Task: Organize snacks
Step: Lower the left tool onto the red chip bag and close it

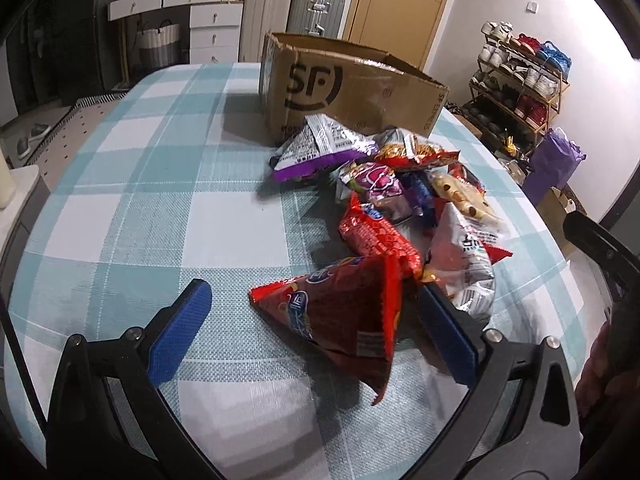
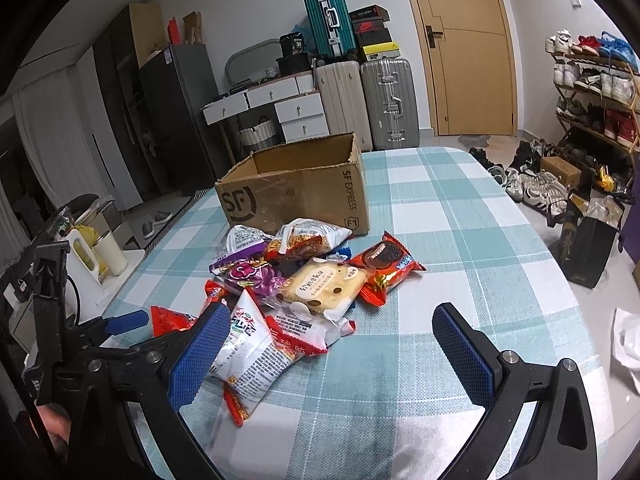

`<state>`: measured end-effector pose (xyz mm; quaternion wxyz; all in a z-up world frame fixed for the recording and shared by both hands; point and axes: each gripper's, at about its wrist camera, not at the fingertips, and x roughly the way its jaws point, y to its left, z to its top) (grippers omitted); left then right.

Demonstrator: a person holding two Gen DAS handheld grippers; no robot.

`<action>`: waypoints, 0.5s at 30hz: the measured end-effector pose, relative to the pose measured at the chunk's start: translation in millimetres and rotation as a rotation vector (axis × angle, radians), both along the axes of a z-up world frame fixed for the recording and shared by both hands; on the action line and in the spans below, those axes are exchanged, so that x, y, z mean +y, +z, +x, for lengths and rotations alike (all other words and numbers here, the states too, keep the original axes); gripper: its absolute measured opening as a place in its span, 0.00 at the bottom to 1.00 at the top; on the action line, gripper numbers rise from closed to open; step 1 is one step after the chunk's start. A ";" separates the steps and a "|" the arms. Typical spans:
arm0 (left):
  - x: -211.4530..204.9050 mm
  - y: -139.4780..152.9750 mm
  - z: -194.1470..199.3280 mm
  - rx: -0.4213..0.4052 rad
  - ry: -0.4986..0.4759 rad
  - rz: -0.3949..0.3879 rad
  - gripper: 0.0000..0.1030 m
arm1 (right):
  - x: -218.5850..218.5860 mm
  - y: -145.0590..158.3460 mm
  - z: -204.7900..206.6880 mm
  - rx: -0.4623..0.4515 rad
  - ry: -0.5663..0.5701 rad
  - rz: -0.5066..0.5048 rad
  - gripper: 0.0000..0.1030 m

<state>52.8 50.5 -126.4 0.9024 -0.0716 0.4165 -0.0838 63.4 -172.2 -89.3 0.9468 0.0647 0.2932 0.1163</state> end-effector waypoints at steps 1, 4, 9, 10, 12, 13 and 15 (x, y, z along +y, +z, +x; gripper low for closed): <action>-0.1 -0.9 -0.1 0.004 0.002 -0.002 0.99 | -0.6 -1.3 1.6 0.004 0.001 0.002 1.00; 5.5 -7.6 7.9 0.024 0.005 -0.029 0.98 | -1.8 -4.6 4.5 0.011 -0.001 0.003 1.00; 7.7 -19.7 17.9 0.060 -0.027 -0.099 0.94 | -2.9 -11.0 11.6 0.029 -0.001 0.008 1.00; 7.8 -23.0 20.3 0.071 -0.035 -0.114 0.93 | -2.6 -11.7 11.4 0.031 -0.001 0.007 1.00; 5.2 -22.7 24.7 0.066 -0.052 -0.116 0.84 | -2.2 -13.6 13.3 0.035 -0.001 0.005 1.00; 4.2 -22.2 22.8 0.059 -0.058 -0.113 0.79 | -2.2 -14.3 14.5 0.036 0.000 0.006 1.00; 1.6 -22.7 25.4 0.054 -0.079 -0.115 0.73 | -1.7 -15.5 14.8 0.038 0.001 0.005 1.00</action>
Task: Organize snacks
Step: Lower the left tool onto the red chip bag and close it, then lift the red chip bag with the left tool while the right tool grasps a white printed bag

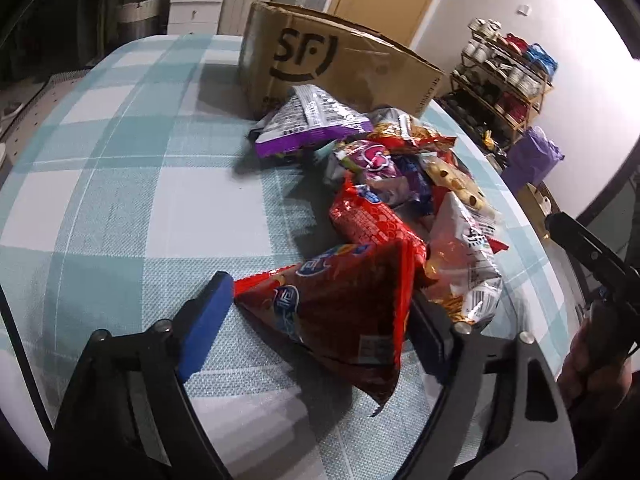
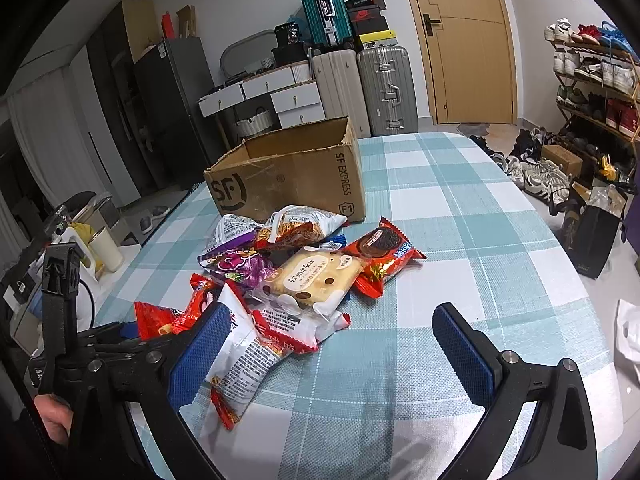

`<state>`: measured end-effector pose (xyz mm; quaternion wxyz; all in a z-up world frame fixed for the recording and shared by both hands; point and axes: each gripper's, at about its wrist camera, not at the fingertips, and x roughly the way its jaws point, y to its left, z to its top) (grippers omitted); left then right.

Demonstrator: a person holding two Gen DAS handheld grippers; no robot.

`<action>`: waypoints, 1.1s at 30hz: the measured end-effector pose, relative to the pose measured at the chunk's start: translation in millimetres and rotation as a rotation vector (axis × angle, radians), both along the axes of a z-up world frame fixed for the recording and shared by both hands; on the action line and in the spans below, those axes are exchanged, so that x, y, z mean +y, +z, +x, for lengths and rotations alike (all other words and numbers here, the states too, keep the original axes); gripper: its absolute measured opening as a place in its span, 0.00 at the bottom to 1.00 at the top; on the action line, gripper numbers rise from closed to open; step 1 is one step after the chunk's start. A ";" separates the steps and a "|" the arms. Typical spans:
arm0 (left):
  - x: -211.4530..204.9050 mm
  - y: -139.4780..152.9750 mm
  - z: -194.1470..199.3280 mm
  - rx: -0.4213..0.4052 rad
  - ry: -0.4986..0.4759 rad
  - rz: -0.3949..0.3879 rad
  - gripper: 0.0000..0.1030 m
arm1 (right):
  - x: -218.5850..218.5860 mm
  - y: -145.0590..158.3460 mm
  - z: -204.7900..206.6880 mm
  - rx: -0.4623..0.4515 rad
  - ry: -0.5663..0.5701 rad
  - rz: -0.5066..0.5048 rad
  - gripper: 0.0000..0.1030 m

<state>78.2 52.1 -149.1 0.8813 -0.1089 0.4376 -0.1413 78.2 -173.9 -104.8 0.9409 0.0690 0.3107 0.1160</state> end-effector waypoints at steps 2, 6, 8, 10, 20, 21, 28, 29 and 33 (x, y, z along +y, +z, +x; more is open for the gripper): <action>-1.4 -0.3 0.9 -0.005 -0.010 -0.008 0.66 | -0.1 -1.0 0.6 0.001 0.001 -0.001 1.00; -8.2 4.7 0.3 -0.039 -0.050 -0.014 0.45 | 1.2 -1.8 1.8 0.002 0.004 -0.004 1.00; -13.8 6.3 -0.4 -0.049 -0.058 0.014 0.43 | 3.2 -1.6 0.7 0.001 0.009 -0.008 1.00; -15.1 6.4 -1.7 -0.051 -0.063 0.021 0.42 | 5.3 -1.2 0.3 0.001 0.014 -0.010 1.00; 4.1 4.3 -9.8 -0.032 -0.066 -0.072 0.40 | 11.5 5.1 -8.3 -0.009 0.021 -0.026 1.00; 5.5 3.8 -9.2 -0.028 -0.067 -0.081 0.40 | 11.9 5.8 -8.5 -0.010 0.021 -0.026 1.00; 22.4 3.6 -10.9 0.001 -0.039 -0.162 0.39 | 13.1 8.0 -11.8 -0.007 0.031 -0.016 1.00; 25.2 4.0 -11.5 0.004 -0.034 -0.171 0.39 | 13.6 8.0 -12.2 -0.004 0.036 -0.013 1.00; 34.8 6.9 -17.0 -0.002 -0.019 -0.183 0.39 | 17.2 3.0 -11.8 0.020 0.057 0.004 1.00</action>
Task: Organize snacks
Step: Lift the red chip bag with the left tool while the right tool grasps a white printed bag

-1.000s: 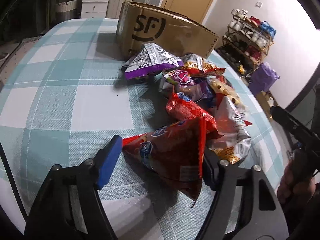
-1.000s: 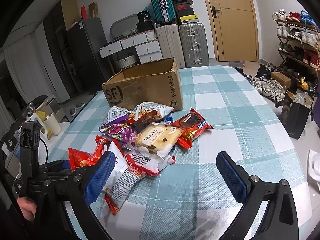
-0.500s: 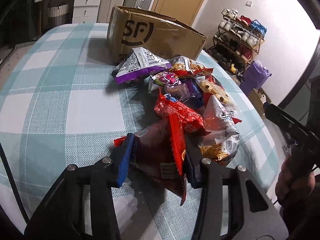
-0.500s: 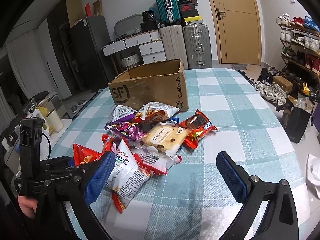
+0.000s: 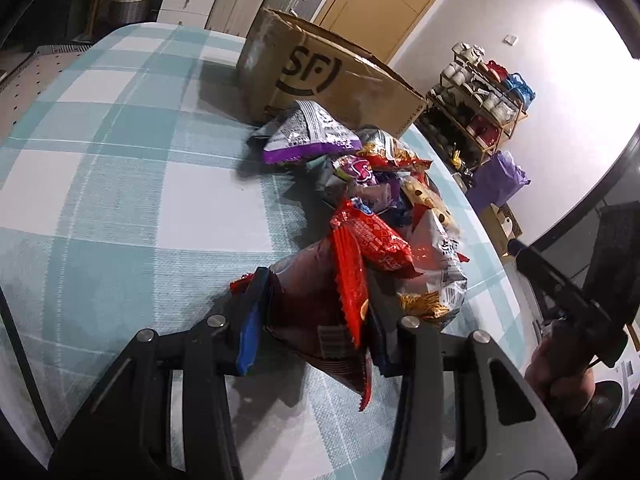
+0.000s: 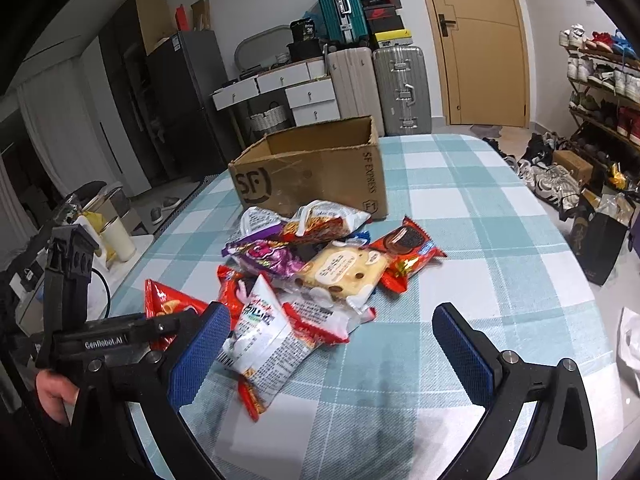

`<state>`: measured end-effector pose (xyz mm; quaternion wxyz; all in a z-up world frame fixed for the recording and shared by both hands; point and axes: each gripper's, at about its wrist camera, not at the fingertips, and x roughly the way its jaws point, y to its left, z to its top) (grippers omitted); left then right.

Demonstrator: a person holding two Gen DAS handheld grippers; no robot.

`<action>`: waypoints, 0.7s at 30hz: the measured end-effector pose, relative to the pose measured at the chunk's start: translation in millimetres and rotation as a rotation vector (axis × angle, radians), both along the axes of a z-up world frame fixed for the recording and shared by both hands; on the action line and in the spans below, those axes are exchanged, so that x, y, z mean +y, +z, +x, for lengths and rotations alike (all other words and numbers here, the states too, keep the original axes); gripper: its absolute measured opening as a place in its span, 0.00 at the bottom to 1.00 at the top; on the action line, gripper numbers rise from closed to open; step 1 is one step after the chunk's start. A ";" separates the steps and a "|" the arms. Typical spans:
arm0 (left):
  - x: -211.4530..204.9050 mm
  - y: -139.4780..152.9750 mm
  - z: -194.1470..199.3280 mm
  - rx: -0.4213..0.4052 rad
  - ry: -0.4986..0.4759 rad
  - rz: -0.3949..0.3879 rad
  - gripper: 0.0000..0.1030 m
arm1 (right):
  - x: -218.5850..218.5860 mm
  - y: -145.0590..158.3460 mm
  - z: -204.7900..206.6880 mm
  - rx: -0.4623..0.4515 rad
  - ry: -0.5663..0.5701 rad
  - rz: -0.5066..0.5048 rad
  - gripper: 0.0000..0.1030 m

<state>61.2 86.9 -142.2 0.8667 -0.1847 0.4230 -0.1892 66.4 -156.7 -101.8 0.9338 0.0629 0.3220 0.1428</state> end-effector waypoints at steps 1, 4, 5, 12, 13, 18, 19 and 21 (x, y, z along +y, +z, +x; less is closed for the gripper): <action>2.9 1.4 -1.4 -0.004 0.006 -0.004 0.39 | 0.5 -2.1 0.9 0.013 0.003 0.008 1.00; 9.2 4.8 -4.5 -0.012 0.011 -0.012 0.39 | 4.1 -9.1 3.7 0.048 0.017 0.032 1.00; 10.6 6.3 -5.2 -0.015 0.010 -0.013 0.39 | 5.9 -11.4 4.3 0.058 0.022 0.036 1.00; 23.8 18.3 -15.1 -0.048 0.012 -0.041 0.39 | 17.1 -27.4 10.1 0.122 0.060 0.092 1.00; 24.7 19.7 -16.5 -0.053 0.014 -0.042 0.39 | 18.5 -29.1 10.9 0.128 0.062 0.095 1.00; 28.3 28.6 -25.3 -0.078 0.007 -0.037 0.39 | 25.1 -37.6 16.8 0.153 0.073 0.112 1.00; 29.4 30.5 -27.0 -0.084 0.006 -0.038 0.39 | 26.2 -39.1 18.8 0.161 0.076 0.117 1.00; 32.3 34.4 -30.2 -0.095 0.008 -0.037 0.39 | 28.4 -41.9 22.0 0.177 0.080 0.125 1.00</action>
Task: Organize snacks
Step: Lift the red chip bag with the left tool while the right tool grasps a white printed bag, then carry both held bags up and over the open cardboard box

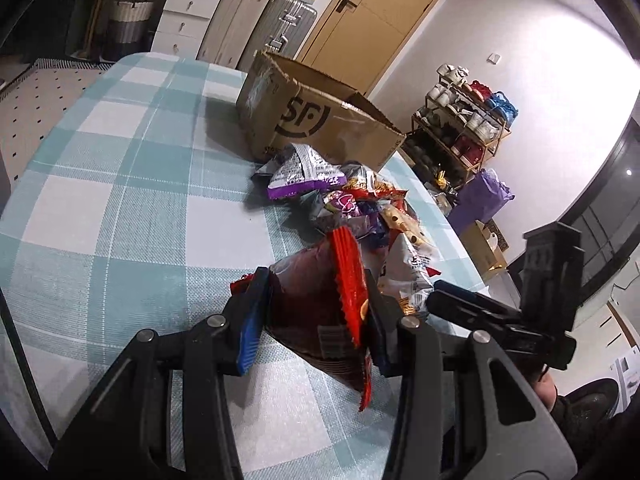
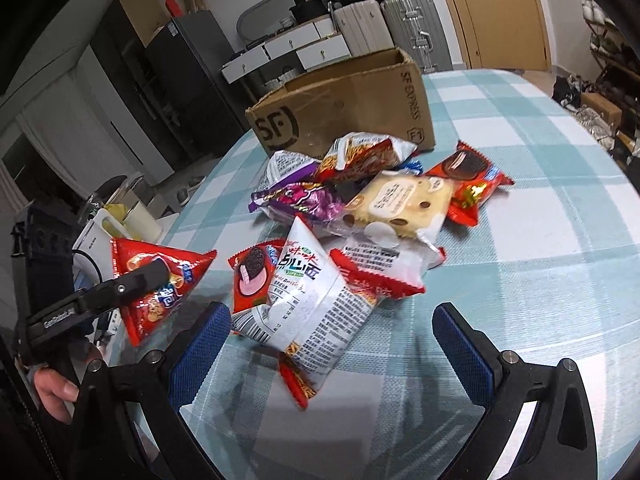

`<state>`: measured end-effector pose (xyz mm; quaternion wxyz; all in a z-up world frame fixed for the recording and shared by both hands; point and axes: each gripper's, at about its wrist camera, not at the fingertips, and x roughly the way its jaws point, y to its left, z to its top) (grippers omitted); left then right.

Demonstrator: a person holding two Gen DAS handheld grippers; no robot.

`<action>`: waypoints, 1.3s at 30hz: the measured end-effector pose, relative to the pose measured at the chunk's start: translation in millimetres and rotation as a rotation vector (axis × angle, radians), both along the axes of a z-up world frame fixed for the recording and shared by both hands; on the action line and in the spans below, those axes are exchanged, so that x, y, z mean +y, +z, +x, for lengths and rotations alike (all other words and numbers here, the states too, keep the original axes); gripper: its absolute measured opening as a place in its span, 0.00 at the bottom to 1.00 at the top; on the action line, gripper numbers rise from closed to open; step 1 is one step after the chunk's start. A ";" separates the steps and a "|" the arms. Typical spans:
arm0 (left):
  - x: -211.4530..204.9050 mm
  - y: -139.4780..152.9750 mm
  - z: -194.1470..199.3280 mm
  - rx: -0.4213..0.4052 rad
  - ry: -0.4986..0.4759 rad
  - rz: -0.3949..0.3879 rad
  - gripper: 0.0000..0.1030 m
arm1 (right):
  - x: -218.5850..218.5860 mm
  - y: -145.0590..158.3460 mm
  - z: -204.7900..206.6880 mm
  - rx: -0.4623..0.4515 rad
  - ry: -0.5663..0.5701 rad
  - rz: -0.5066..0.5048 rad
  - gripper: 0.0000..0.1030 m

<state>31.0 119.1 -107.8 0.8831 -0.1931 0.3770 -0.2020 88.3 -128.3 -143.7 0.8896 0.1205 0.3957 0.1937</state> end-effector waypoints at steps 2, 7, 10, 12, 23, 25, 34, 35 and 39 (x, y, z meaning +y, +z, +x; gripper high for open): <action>2.5 1.5 -1.6 -0.007 0.003 0.003 0.39 | 2.0 -3.3 3.8 0.016 0.002 0.008 1.00; 6.5 -1.4 -2.6 -0.007 0.018 0.035 0.39 | 7.3 -10.8 12.4 0.051 0.004 0.044 1.00; 10.6 -4.4 -2.4 0.002 0.023 0.035 0.39 | 10.5 -14.1 15.9 0.063 0.008 0.056 1.00; 12.5 -6.3 -1.6 0.005 0.025 0.032 0.39 | 12.7 -14.2 17.7 0.068 0.009 0.063 1.00; 20.3 -6.4 -3.6 0.008 0.033 0.021 0.39 | 22.5 -14.8 30.3 0.074 0.019 0.065 1.00; 20.6 -6.3 -3.9 0.010 0.031 0.018 0.39 | 23.2 -14.3 30.8 0.076 0.022 0.066 1.00; 20.0 1.0 -7.3 0.002 0.040 0.031 0.39 | 23.2 -16.0 30.2 0.075 0.074 0.103 0.49; 19.4 3.3 -8.8 0.000 0.042 0.035 0.39 | 23.9 -15.0 28.4 0.068 0.078 0.095 0.48; 15.9 10.1 -13.2 -0.009 0.042 0.047 0.39 | 21.7 -7.3 19.6 0.034 0.092 0.097 0.47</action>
